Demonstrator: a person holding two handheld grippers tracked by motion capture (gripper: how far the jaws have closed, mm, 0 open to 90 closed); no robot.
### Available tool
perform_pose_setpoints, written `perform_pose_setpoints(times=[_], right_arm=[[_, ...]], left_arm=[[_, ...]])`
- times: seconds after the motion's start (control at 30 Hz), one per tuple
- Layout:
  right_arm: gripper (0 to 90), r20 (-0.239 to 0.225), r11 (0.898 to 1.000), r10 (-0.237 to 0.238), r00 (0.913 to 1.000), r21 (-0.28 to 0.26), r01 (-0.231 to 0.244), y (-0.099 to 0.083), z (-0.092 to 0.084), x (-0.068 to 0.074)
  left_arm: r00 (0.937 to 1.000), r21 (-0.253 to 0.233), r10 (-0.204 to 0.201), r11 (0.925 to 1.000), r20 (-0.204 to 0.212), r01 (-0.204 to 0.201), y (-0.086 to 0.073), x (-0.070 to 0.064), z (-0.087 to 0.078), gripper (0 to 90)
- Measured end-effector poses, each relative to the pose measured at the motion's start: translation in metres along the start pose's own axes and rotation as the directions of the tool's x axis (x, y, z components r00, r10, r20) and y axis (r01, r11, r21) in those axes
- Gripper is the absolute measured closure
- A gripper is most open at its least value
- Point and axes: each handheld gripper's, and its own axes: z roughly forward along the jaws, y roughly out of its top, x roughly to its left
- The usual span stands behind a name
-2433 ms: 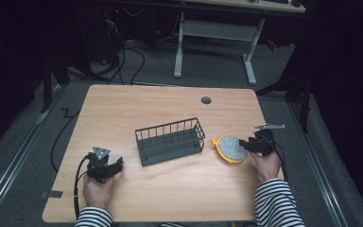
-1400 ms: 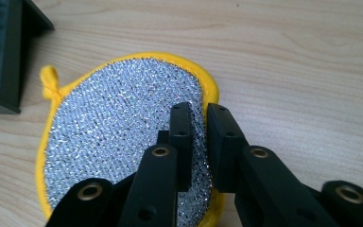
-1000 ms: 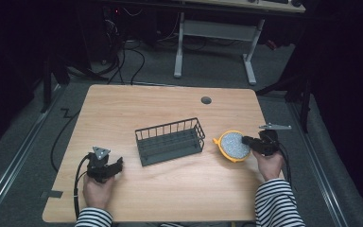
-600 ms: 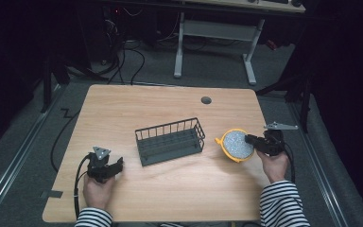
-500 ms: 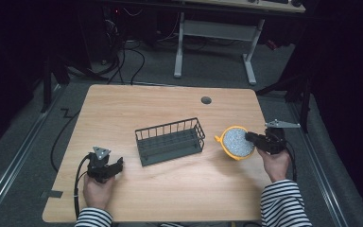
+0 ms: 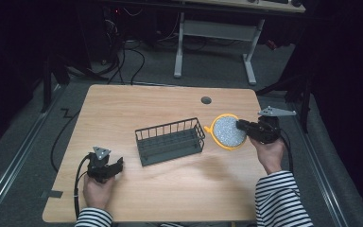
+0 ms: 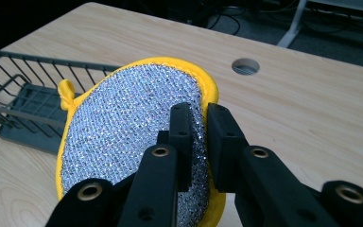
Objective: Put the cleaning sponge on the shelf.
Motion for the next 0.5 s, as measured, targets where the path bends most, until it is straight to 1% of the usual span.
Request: perform_pose_setpoints(times=[0.03, 0.07, 0.1, 0.17, 0.2, 0.27, 0.37, 0.4, 0.43, 0.47, 0.5], right_arm=[[81.7, -0.006, 1.0, -0.004, 1.0, -0.002, 0.004, 0.004, 0.001, 0.003], [81.7, -0.006, 1.0, -0.004, 1.0, -0.002, 0.004, 0.004, 0.001, 0.003], [81.7, -0.017, 1.0, -0.017, 0.9997, -0.006, 0.017, 0.011, 0.004, 0.007], [81.7, -0.022, 1.0, -0.022, 0.9995, -0.007, 0.022, 0.013, 0.005, 0.009], [81.6, -0.034, 0.999, -0.033, 0.9989, -0.008, 0.033, 0.02, 0.009, 0.015], [81.6, -0.044, 0.999, -0.043, 0.9981, -0.012, 0.042, 0.027, 0.013, 0.02], [81.6, -0.066, 0.998, -0.054, 0.9963, -0.019, 0.053, 0.037, 0.02, 0.028], [81.6, -0.066, 0.998, -0.054, 0.9963, -0.019, 0.053, 0.037, 0.02, 0.028], [81.6, -0.07, 0.998, -0.057, 0.996, -0.018, 0.055, 0.04, 0.023, 0.03], [81.6, -0.081, 0.998, -0.059, 0.995, -0.015, 0.058, 0.047, 0.031, 0.034], [81.7, -0.085, 0.998, -0.059, 0.9947, -0.015, 0.058, 0.049, 0.033, 0.036]], left_arm=[[1.0, 0.0, 0.0, 1.0, 0.0, 0.0, 0.0, 0.0, 0.0, 34.3], [1.0, 0.0, 0.0, 1.0, 0.0, 0.0, 0.0, 0.0, 0.0, 34.3], [1.0, 0.0, 0.0, 1.0, 0.0, 0.0, 0.0, 0.0, 0.0, 34.3], [1.0, 0.0, 0.001, 1.0, 0.002, -0.001, 0.0, 0.0, 0.0, 34.3], [1.0, 0.002, 0.007, 1.0, 0.005, -0.007, 0.0, 0.0, 0.0, 34.1], [0.9999, 0.001, 0.009, 1.0, 0.007, -0.009, 0.0, -0.001, 0.0, 33.9], [0.9999, -0.001, 0.011, 0.9999, 0.009, -0.011, 0.0, -0.001, 0.0, 33.9], [0.9999, -0.001, 0.011, 0.9999, 0.009, -0.011, 0.0, -0.001, 0.0, 33.9], [0.9999, -0.001, 0.011, 0.9999, 0.01, -0.011, 0.0, -0.001, 0.0, 33.9], [0.9999, -0.001, 0.012, 0.9999, 0.011, -0.012, 0.0, -0.001, 0.0, 33.8], [0.9999, -0.001, 0.012, 0.9999, 0.011, -0.012, 0.0, -0.001, 0.0, 33.8]])
